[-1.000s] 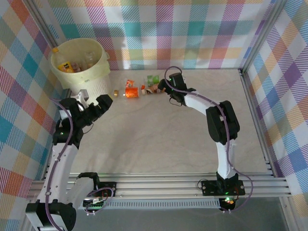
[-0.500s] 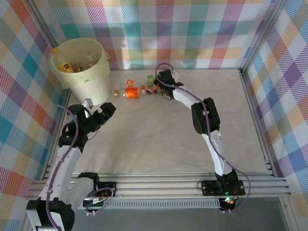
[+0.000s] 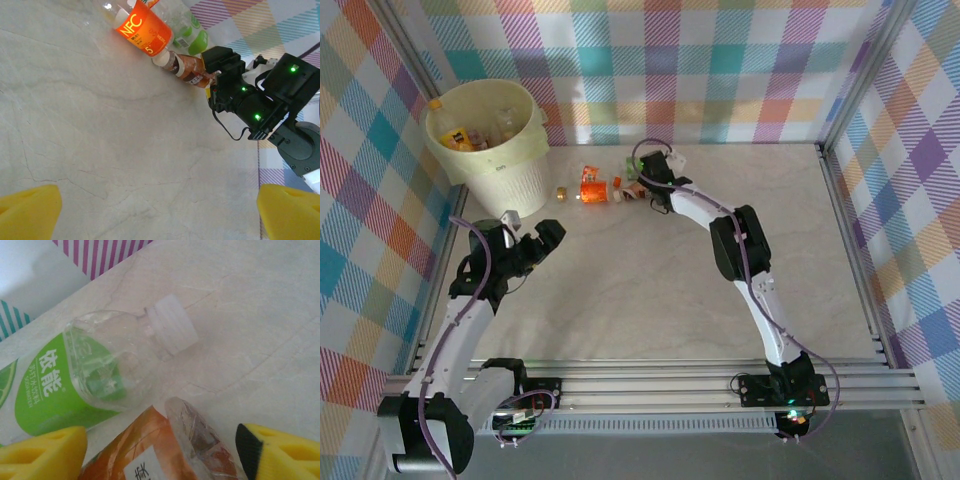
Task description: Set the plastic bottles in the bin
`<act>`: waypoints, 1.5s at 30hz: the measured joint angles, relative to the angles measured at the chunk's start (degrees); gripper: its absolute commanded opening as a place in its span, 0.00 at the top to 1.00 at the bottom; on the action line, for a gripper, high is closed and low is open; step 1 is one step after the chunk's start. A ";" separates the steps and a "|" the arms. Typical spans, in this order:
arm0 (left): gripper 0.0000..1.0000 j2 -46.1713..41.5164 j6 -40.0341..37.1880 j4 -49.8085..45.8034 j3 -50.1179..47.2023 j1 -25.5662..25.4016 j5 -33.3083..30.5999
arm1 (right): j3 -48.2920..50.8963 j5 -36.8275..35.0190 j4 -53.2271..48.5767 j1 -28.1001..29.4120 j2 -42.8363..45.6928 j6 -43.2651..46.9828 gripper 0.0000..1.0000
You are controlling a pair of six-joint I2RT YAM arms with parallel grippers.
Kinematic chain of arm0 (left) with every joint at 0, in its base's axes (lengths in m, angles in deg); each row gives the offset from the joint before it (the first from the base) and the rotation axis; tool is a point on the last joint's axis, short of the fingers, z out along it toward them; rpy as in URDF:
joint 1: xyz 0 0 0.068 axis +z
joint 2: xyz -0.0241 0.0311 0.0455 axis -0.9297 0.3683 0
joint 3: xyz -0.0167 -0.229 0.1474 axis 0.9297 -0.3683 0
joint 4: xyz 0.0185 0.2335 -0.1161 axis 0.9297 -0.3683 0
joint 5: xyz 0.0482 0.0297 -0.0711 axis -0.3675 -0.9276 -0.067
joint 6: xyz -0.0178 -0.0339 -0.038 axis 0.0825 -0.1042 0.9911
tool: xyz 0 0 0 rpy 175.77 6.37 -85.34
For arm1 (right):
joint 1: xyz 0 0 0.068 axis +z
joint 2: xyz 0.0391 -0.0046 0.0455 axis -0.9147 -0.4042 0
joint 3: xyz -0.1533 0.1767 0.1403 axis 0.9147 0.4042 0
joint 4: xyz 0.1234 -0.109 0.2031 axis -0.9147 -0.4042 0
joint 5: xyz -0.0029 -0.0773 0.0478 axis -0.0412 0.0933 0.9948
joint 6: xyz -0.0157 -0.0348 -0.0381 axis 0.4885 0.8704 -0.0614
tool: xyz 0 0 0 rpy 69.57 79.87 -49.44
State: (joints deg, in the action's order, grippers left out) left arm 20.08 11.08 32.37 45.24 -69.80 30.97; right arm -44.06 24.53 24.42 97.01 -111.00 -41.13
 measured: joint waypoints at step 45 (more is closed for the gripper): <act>0.00 39.69 -17.25 3.82 18.16 -31.32 -10.64 | 65.88 26.75 38.82 4.42 40.24 4.68 0.29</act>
State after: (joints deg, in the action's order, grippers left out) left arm 59.77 -6.17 36.20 63.40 -101.12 20.32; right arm 21.82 51.28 63.24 101.43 -70.76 -36.45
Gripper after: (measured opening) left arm 0.998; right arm 0.682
